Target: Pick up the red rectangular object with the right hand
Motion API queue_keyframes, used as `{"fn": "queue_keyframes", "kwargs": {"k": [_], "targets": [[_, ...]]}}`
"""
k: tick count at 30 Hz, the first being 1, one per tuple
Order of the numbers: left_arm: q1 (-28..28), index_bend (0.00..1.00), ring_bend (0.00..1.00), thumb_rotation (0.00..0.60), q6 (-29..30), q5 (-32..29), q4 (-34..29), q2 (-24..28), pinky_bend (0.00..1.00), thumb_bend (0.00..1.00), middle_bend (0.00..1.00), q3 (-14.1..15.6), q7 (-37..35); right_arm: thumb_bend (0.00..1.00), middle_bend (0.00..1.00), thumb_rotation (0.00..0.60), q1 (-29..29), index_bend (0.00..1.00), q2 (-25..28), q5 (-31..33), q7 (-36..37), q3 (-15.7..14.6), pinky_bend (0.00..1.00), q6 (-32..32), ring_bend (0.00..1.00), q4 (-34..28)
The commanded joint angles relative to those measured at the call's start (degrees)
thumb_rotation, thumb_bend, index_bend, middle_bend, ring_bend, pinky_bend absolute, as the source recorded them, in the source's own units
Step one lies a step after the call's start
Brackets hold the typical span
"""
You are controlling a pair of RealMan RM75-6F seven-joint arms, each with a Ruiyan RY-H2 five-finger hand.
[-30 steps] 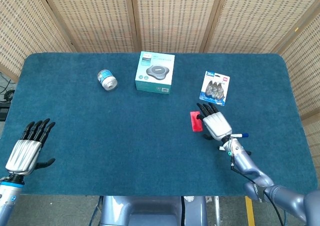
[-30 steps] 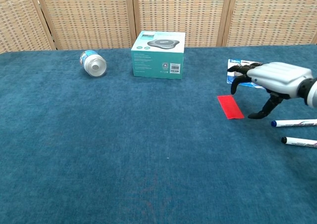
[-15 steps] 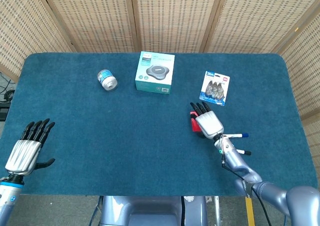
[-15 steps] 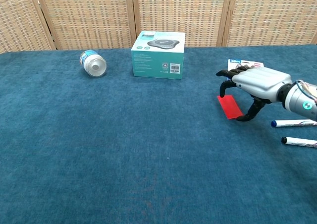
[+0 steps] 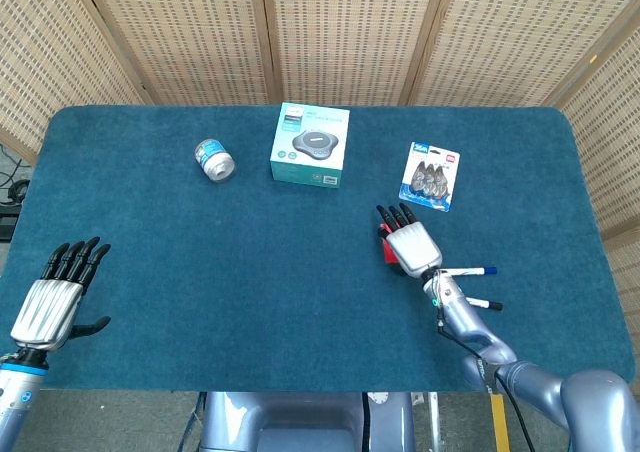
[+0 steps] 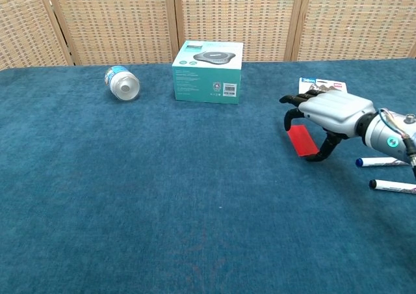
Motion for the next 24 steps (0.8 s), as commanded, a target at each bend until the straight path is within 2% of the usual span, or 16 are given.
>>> {"fn": "queue_keyframes", "kwargs": {"k": [1, 9, 12, 15, 20, 24], "targets": [[0.01, 0.0, 0.0, 0.6, 0.01, 0.01, 0.01, 0.03, 0.0, 0.02, 0.0, 0.01, -0.14, 0.26, 0.0, 0.6, 0.33, 0.3, -0.68, 0.23, -0.46, -0.06, 0.0, -0.2, 0.0, 1.02], [-0.02, 0.0, 0.0, 0.6, -0.03, 0.05, 0.07, 0.09, 0.0, 0.02, 0.0, 0.05, -0.47, 0.26, 0.0, 0.6, 0.81, 0.3, -1.83, 0.87, -0.99, 0.23, 0.0, -0.11, 0.0, 2.67], [-0.01, 0.0, 0.0, 0.6, -0.01, 0.11, 0.11, 0.13, 0.0, 0.02, 0.0, 0.08, -0.55, 0.29, 0.0, 0.6, 1.05, 0.3, -2.33, 1.41, -1.48, 0.9, 0.0, 0.4, 0.0, 3.33], [-0.03, 0.0, 0.0, 0.6, -0.02, 0.1, 0.11, 0.1, 0.0, 0.02, 0.0, 0.07, -0.55, 0.31, 0.0, 0.6, 1.14, 0.31, -3.08, 2.2, -1.78, 2.29, 0.0, 2.21, 0.0, 3.96], [0.0, 0.0, 0.0, 0.6, 0.02, 0.12, 0.12, 0.15, 0.0, 0.02, 0.0, 0.11, -0.66, 0.31, 0.0, 0.6, 0.5, 0.3, -4.72, 1.47, 1.23, 5.14, 0.0, 10.68, 0.0, 5.05], [-0.05, 0.0, 0.0, 0.6, -0.04, 0.15, 0.1, 0.17, 0.0, 0.02, 0.0, 0.11, -0.76, 0.31, 0.0, 0.6, 0.33, 0.29, -2.92, 1.76, 2.32, 4.64, 0.0, 8.95, 0.0, 3.25]]}}
